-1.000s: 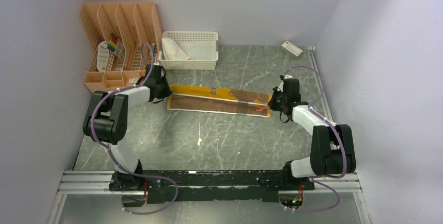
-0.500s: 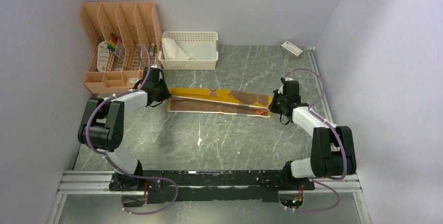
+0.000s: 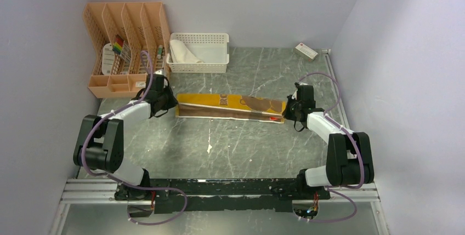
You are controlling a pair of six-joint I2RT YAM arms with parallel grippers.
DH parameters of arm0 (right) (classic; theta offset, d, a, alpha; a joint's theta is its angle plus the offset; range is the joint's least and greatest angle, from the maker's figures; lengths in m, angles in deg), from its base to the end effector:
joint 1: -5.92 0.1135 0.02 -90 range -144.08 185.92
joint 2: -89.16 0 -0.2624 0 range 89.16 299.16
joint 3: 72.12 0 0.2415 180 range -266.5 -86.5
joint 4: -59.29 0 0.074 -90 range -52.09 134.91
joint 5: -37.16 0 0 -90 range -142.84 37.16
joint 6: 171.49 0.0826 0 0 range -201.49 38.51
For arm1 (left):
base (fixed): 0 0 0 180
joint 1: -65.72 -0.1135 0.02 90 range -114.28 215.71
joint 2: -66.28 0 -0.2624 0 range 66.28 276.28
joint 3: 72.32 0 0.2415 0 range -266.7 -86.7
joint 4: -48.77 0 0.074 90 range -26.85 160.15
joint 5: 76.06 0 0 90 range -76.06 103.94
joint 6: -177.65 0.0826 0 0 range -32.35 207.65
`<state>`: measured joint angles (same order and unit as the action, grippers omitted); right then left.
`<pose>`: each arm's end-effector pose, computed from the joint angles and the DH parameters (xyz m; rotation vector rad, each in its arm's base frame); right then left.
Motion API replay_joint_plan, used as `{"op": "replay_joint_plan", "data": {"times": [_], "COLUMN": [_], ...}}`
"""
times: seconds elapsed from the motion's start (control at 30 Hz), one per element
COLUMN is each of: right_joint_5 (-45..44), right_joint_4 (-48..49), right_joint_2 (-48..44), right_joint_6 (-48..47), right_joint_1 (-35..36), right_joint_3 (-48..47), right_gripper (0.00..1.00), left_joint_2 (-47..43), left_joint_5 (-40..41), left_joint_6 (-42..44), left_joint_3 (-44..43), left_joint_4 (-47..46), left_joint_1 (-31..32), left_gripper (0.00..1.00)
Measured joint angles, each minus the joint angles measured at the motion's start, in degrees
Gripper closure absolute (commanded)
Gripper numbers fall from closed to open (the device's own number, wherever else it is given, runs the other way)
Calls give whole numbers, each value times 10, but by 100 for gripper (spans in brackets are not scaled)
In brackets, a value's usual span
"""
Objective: Roll the towels
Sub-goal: Fold the towel at the center of the board.
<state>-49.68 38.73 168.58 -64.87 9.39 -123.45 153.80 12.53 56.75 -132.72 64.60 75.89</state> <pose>0.2874 0.0220 0.1403 0.2532 2.4176 0.2260 0.3325 -0.0617 0.1589 -0.4109 2.3163 -0.3863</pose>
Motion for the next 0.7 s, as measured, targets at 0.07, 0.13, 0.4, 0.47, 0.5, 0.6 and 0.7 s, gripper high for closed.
{"op": "replay_joint_plan", "data": {"times": [0.07, 0.13, 0.4, 0.47, 0.5, 0.6, 0.7], "right_joint_5": [-1, -2, -7, -10, -13, -20, -21], "right_joint_4": [-7, -15, -26, -30, -32, -41, -48], "right_joint_2": [0, 0, 3, 9, 12, 17, 17], "right_joint_6": [0, 0, 4, 5, 5, 4, 3], "right_joint_1": [0, 0, 0, 0, 0, -1, -1], "right_joint_3": [0, -1, -3, -5, -6, -12, -35], "right_gripper": [100, 100, 70, 50, 44, 30, 18], "left_joint_2": [-1, -1, -1, -1, -1, -1, -1], "left_joint_5": [0, -1, -6, -8, -8, -8, -8], "left_joint_6": [-1, -4, -22, -25, -25, -26, -26], "left_joint_3": [17, 29, 52, 54, 54, 54, 46], "left_joint_4": [3, 8, 7, 10, 11, 16, 37], "left_joint_1": [0, 0, 0, 0, 0, 0, 0], "left_gripper": [93, 93, 82, 75, 70, 46, 28]}}
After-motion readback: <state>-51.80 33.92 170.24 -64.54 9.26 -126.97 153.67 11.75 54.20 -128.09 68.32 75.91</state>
